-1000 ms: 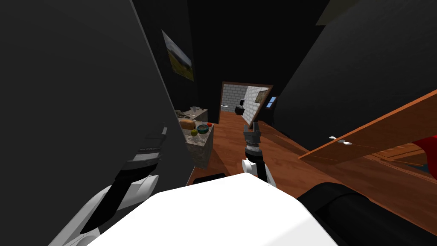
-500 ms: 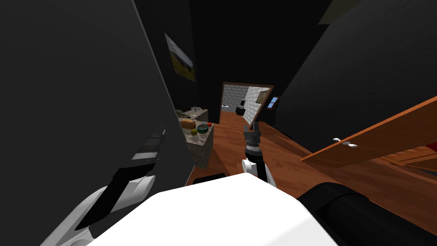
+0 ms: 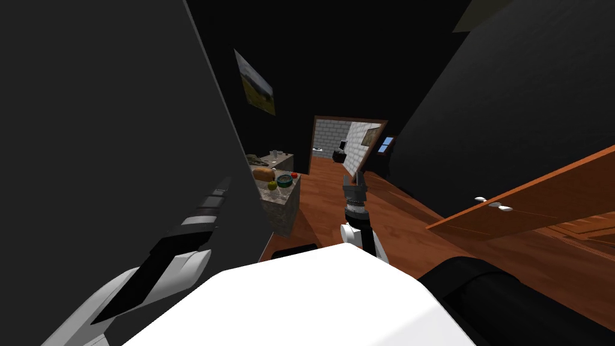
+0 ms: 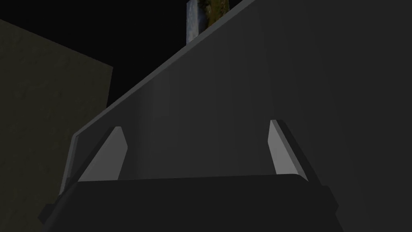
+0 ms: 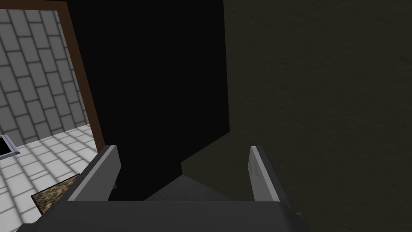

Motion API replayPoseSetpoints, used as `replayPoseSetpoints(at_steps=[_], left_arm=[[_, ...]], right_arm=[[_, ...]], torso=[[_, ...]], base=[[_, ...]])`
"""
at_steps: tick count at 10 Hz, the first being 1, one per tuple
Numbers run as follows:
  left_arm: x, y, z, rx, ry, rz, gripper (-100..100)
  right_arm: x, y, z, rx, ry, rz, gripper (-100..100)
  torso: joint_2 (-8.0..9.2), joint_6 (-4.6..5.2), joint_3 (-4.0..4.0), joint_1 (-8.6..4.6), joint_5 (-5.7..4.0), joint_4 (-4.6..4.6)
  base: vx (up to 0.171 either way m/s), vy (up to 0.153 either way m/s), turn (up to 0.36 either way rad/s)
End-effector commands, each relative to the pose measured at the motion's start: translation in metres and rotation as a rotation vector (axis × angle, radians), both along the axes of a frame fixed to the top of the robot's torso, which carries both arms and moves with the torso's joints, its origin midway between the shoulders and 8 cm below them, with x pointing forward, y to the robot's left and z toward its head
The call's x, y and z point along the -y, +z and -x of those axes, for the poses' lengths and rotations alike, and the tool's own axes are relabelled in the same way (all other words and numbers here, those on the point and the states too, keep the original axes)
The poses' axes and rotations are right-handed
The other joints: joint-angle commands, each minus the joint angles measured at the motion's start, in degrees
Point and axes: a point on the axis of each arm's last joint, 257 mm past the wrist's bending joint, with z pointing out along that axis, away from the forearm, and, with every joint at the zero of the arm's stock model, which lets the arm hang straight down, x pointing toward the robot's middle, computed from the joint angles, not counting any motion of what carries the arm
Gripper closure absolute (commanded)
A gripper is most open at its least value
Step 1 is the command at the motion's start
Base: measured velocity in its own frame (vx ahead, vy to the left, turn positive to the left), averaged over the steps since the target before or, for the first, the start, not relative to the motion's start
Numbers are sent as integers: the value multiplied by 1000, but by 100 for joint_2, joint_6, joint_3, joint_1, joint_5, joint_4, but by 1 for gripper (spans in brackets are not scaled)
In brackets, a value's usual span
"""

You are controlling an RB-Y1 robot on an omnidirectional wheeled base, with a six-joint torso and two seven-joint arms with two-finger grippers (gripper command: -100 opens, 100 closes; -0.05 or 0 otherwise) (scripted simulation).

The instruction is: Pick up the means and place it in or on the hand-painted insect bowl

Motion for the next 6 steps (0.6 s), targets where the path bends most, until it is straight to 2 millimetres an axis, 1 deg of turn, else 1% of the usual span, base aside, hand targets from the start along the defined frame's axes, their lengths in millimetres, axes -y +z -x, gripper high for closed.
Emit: replayPoseSetpoints(at_steps=[1,2,3,4,5,6], left_arm=[[-2,-6,-3,-24,12,1,-100],[-14,-16,-4,-67,43,-14,-100],[-16,-20,-5,-85,51,-10,-100],[-28,-30,-5,-125,80,-26,-100],[-31,-36,-6,-147,89,-21,-100],[-31,-36,-6,-149,90,-21,-100]], right_arm=[[0,0,0,0,0,0,0],[0,0,0,0,0,0,0],[0,0,0,0,0,0,0],[0,0,0,0,0,0,0],[0,0,0,0,0,0,0],[0,0,0,0,0,0,0]], torso=[[0,0,0,0,0,0],[0,0,0,8,2,0],[-3,-1,-1,7,2,-1],[-3,0,-2,2,1,-1],[-4,-1,-2,-3,0,-1],[-4,0,-2,-3,-1,-1]], base=[[8,-25,-3],[18,-36,39],[14,-50,38],[20,-63,51],[19,-62,26],[15,-36,-4]])
